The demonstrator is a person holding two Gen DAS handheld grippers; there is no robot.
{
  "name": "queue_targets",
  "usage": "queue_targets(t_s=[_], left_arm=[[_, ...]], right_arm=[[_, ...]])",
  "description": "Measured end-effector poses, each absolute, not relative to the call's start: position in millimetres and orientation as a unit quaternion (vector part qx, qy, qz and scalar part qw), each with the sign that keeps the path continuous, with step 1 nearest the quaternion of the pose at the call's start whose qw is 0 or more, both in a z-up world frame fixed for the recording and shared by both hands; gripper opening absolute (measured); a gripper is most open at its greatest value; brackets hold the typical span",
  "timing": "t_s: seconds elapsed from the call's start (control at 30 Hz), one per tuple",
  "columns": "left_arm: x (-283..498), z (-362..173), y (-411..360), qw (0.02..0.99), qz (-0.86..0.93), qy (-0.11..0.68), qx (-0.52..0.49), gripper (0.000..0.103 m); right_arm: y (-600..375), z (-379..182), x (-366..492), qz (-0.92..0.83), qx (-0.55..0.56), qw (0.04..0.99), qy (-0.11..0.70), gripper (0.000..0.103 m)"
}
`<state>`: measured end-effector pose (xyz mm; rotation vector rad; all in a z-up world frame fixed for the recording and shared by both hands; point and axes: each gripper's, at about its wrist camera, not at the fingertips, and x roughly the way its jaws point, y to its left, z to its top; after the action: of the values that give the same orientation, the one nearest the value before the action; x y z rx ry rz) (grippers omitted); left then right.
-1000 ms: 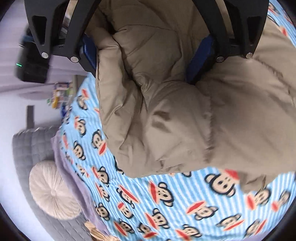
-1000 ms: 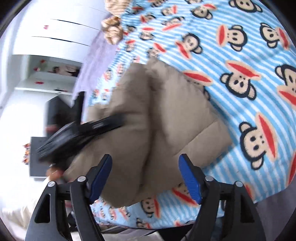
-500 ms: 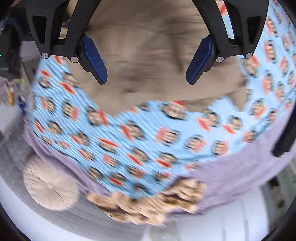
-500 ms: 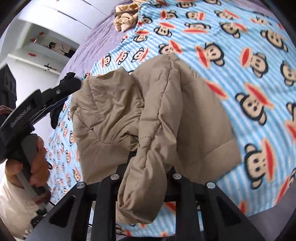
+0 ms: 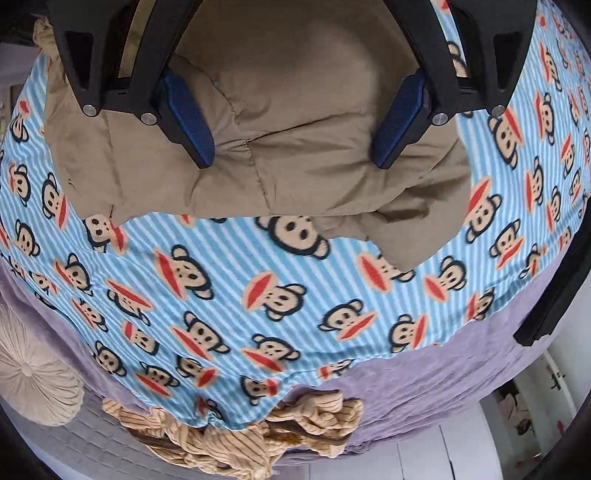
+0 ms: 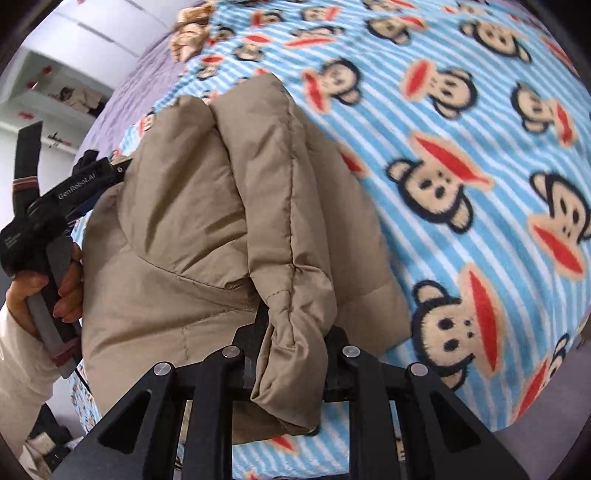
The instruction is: Fold large clothes
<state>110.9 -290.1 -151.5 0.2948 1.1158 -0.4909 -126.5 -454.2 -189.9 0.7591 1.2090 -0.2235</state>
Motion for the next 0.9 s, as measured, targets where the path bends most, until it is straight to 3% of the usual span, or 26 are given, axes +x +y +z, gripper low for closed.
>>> queue_targets(t_s=[0.2, 0.53, 0.73, 0.9], left_arm=[[111, -171, -323, 0.8, -0.224, 0.533, 0.159, 0.092], [111, -180, -324, 0.8, -0.215, 0.533, 0.174, 0.093], [111, -174, -325, 0.797, -0.198, 0.539, 0.189, 0.094], [100, -129, -294, 0.807, -0.18, 0.54, 0.156, 0.093]], right_arm=[[-479, -201, -125, -0.095, 0.374, 0.724, 0.572, 0.023], [-514, -123, -119, -0.065, 0.338, 0.793, 0.503, 0.027], [-470, -164, -74, 0.018, 0.283, 0.756, 0.59, 0.026], [-466, -184, -74, 0.034, 0.29, 0.733, 0.614, 0.026]])
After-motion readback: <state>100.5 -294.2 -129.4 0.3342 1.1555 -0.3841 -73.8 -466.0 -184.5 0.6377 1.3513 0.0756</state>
